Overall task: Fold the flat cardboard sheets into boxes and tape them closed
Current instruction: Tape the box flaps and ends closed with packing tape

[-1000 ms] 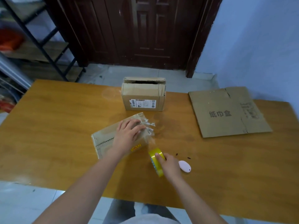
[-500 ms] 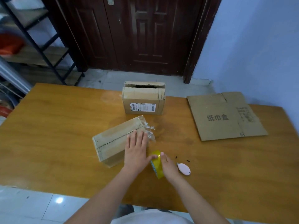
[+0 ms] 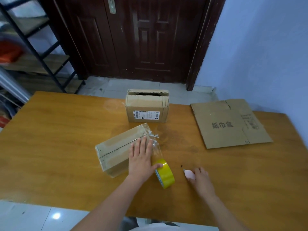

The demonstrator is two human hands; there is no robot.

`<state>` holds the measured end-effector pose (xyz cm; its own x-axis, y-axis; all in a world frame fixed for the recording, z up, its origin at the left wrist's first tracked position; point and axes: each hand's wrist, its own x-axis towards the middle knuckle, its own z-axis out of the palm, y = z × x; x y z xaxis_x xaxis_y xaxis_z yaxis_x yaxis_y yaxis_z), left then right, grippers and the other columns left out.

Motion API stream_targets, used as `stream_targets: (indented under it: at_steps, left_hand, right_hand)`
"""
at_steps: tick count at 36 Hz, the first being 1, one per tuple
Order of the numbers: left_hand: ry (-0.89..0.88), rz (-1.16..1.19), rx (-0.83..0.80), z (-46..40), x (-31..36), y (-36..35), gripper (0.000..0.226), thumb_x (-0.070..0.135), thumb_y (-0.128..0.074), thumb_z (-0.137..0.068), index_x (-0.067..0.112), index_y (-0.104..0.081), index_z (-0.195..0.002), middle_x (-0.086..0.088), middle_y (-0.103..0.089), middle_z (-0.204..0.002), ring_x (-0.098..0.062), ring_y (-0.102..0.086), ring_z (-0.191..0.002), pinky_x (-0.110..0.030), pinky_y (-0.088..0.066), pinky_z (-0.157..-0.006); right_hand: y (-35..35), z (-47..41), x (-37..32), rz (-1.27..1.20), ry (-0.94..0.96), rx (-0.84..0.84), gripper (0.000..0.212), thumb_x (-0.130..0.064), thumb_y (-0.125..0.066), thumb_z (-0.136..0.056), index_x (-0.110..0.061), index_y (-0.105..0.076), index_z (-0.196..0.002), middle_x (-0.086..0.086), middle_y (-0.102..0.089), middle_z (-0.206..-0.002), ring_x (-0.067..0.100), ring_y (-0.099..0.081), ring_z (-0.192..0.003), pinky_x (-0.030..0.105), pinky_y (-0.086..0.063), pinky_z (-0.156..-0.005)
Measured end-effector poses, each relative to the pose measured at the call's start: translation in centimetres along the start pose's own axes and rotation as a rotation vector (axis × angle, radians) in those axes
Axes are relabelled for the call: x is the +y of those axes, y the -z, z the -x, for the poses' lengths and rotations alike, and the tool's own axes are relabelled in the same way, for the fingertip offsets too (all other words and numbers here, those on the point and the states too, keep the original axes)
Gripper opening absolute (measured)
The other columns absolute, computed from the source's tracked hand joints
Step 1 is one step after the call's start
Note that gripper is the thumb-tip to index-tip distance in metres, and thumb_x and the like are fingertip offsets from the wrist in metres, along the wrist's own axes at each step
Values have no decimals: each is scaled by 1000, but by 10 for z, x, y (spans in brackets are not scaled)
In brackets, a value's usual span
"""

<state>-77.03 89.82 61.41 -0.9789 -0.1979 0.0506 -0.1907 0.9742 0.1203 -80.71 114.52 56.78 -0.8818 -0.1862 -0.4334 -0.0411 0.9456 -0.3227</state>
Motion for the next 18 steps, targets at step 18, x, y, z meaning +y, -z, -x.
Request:
stream_targets:
  at_steps: [18]
  left_hand:
    - [28, -32, -78, 1, 0, 3, 102, 82, -45, -64, 15, -43, -141, -10, -42, -146, -30, -38, -135, -43, -9, -112]
  right_hand:
    - [48, -6, -104, -397, 430, 46, 30, -14, -65, -84, -9, -61, -113, -2, -53, -98, 11, -50, -90, 3, -34, -72]
